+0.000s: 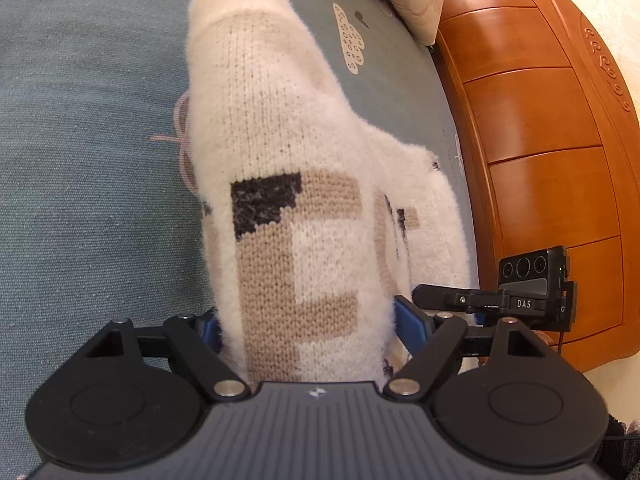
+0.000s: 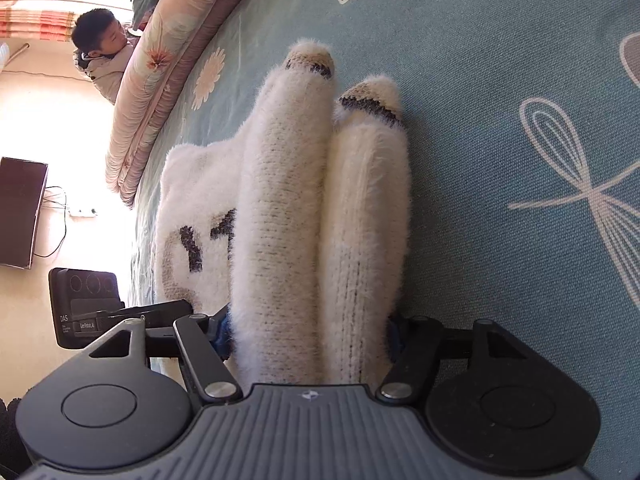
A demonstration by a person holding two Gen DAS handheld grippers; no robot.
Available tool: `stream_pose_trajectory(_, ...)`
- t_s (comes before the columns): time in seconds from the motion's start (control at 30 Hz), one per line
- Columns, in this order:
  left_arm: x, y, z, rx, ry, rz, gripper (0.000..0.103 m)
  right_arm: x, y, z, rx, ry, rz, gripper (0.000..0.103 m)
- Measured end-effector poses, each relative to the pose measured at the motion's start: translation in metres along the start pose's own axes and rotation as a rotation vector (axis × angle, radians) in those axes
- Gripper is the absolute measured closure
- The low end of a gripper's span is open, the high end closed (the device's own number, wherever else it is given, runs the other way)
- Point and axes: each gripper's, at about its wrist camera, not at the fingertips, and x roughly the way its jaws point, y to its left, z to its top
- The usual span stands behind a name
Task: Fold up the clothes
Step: 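Lift the sweater edge with the left gripper while the right gripper holds the cuffs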
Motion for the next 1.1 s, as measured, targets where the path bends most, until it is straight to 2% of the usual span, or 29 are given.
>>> stream_pose_trajectory(0.27,-0.013,-0.018,-0.019,0.051,0.029,-0.029,0.023,-0.022,0.012,-0.023,-0.023,0.002,-0.01,0.032)
stream_pose_trajectory(0.4,-0.006,-0.034,-0.033,0.073,0.042,-0.027,0.023,-0.035,0.017,-0.04,-0.021,-0.002,-0.025,0.033)
stream_pose_trajectory(0.63,-0.002,-0.065,-0.06,0.134,0.076,-0.047,0.023,-0.064,0.023,-0.075,0.003,-0.031,-0.075,0.033)
stream_pose_trajectory(0.77,0.006,-0.091,-0.073,0.198,0.102,-0.077,0.023,-0.092,0.026,-0.099,0.033,-0.082,-0.122,0.033)
stream_pose_trajectory(0.87,0.014,-0.107,-0.086,0.227,0.123,-0.104,0.023,-0.115,0.023,-0.116,0.05,-0.121,-0.143,0.032)
stream_pose_trajectory(0.97,-0.007,-0.103,-0.098,0.253,0.135,-0.118,0.023,-0.138,0.012,-0.133,0.067,-0.149,-0.159,0.033)
stream_pose_trajectory(1.03,0.0,-0.108,-0.097,0.263,0.142,-0.125,0.023,-0.15,0.003,-0.141,0.085,-0.161,-0.168,0.033)
stream_pose_trajectory(1.1,-0.01,-0.103,-0.105,0.265,0.146,-0.123,0.023,-0.165,-0.009,-0.146,0.085,-0.16,-0.178,0.033)
